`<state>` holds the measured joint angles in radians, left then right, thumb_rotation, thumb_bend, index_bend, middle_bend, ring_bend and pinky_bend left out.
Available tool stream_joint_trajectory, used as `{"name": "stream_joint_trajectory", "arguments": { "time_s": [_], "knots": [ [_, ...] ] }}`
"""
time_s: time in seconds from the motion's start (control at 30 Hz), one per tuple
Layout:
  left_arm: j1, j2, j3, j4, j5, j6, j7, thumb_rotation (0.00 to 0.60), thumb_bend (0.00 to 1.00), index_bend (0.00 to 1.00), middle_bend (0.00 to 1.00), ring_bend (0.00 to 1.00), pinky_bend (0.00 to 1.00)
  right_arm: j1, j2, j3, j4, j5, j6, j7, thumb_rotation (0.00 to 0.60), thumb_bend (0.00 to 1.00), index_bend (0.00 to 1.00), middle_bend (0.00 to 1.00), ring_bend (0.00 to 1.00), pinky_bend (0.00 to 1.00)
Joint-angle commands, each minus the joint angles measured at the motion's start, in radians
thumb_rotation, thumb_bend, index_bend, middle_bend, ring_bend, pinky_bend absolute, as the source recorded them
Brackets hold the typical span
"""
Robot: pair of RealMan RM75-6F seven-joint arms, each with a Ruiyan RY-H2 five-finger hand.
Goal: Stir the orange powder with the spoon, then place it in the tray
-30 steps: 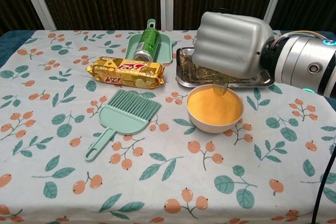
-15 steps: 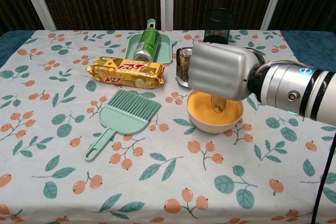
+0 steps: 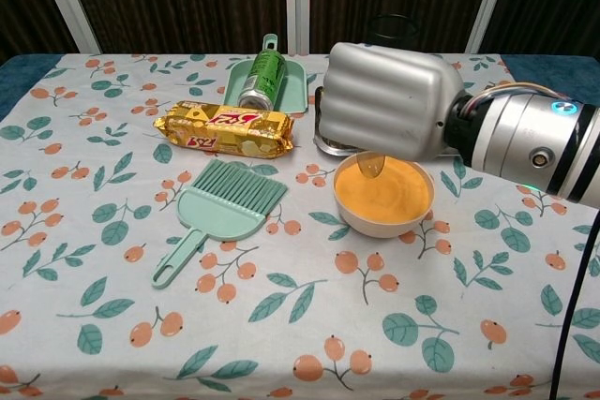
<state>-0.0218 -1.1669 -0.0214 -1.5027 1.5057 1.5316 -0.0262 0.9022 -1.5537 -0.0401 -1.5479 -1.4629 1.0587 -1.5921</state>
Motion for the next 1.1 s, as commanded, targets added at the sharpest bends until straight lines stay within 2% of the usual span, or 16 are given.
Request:
{"name": "stream_joint_trajectory", "arguments": {
  "time_s": [0.03, 0.17, 0.33, 0.6, 0.8, 0.93, 1.1],
  "knots": [
    [0.000, -0.001, -0.001, 0.001, -0.001, 0.000, -0.001, 0.600, 0.00, 0.05, 0.05, 0.05, 0.08, -0.022, -0.010, 0.000, 0.011, 0.007, 0.018, -0.045, 0.600, 0.50, 0.98, 0.94, 0.96, 0.99],
    [-0.002, -0.002, 0.000, 0.003, -0.001, -0.005, -0.002, 0.600, 0.00, 0.05, 0.05, 0.05, 0.08, -0.046, -0.025, 0.007, 0.017, 0.028, 0.034, -0.088, 0.600, 0.50, 1.00, 0.95, 0.97, 0.99],
    [-0.001, 0.000, -0.002, 0.001, 0.001, 0.000, -0.002, 0.600, 0.00, 0.05, 0.05, 0.05, 0.08, -0.070, -0.037, 0.025, -0.020, 0.148, 0.026, -0.231, 0.600, 0.50, 1.00, 0.96, 0.99, 1.00],
    [0.001, 0.000, 0.000, -0.002, 0.000, 0.000, 0.002, 0.600, 0.00, 0.05, 0.05, 0.05, 0.08, -0.056, -0.053, 0.031, 0.000, 0.146, 0.009, -0.197, 0.600, 0.50, 1.00, 0.97, 0.99, 1.00],
    [-0.001, -0.001, 0.000, 0.000, -0.003, -0.006, 0.002, 0.600, 0.00, 0.05, 0.05, 0.05, 0.08, -0.061, -0.064, 0.032, -0.011, 0.234, 0.011, -0.297, 0.600, 0.50, 1.00, 0.96, 0.99, 1.00],
    [0.000, 0.000, 0.000, 0.000, -0.004, -0.006, 0.002, 0.600, 0.00, 0.05, 0.05, 0.05, 0.08, -0.057, -0.061, 0.038, -0.014, 0.232, 0.020, -0.262, 0.600, 0.50, 1.00, 0.96, 0.99, 1.00],
    [0.000, 0.000, -0.001, -0.003, -0.001, -0.002, 0.005, 0.600, 0.00, 0.05, 0.05, 0.05, 0.08, -0.049, -0.048, 0.041, 0.002, 0.165, 0.023, -0.131, 0.600, 0.50, 1.00, 0.97, 0.99, 1.00]
  ]
}}
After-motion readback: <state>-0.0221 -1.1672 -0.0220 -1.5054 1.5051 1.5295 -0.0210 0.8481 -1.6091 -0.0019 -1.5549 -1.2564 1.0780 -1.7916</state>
